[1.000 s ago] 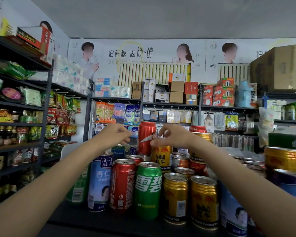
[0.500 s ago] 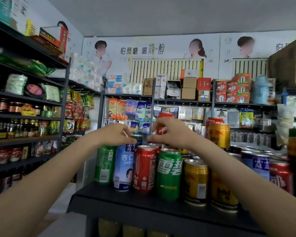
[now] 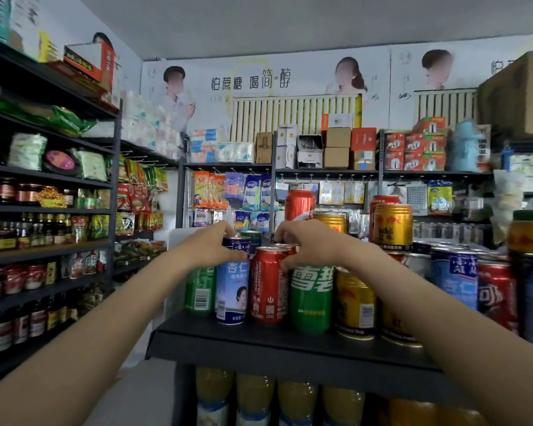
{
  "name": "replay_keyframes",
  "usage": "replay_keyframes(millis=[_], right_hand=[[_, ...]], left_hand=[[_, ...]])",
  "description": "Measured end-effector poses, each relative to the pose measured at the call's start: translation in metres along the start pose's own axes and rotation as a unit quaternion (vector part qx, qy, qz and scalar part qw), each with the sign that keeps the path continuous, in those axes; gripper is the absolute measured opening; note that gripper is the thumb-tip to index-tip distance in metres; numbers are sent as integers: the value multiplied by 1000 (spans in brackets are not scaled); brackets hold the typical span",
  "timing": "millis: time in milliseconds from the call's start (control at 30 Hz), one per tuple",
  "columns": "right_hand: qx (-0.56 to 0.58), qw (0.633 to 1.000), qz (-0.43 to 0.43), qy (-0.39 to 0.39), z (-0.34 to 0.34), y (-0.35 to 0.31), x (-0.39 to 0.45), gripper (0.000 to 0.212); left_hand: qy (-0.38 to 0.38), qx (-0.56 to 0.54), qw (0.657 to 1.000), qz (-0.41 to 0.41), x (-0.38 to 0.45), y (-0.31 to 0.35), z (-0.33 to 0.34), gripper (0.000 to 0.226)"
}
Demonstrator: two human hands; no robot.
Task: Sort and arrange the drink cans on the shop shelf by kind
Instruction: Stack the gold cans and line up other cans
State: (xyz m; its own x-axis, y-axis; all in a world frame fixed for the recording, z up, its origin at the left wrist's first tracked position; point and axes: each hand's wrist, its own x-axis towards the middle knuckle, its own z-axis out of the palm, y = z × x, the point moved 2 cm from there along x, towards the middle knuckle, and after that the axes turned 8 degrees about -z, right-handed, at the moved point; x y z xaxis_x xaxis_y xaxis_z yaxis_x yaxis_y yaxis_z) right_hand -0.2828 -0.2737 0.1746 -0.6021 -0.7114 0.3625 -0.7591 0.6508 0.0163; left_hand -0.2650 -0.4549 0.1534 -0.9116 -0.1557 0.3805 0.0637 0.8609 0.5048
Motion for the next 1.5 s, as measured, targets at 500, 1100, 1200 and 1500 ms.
replay_keyframes(millis=[500, 1100, 1200, 1500], right_hand=[[93, 992, 27, 80, 7, 10, -35, 76], [54, 966, 170, 186, -140, 128, -269, 86], [42, 973, 177, 140, -145, 162, -303, 83], [57, 989, 124, 59, -141, 237, -360, 64]], left_hand=[[208, -24, 972, 112, -26, 35, 19, 25], [141, -167, 931, 293, -59, 246, 128, 19], [141, -172, 927, 301, -64, 287, 156, 21], [111, 25, 985, 132, -55, 342, 214, 62]])
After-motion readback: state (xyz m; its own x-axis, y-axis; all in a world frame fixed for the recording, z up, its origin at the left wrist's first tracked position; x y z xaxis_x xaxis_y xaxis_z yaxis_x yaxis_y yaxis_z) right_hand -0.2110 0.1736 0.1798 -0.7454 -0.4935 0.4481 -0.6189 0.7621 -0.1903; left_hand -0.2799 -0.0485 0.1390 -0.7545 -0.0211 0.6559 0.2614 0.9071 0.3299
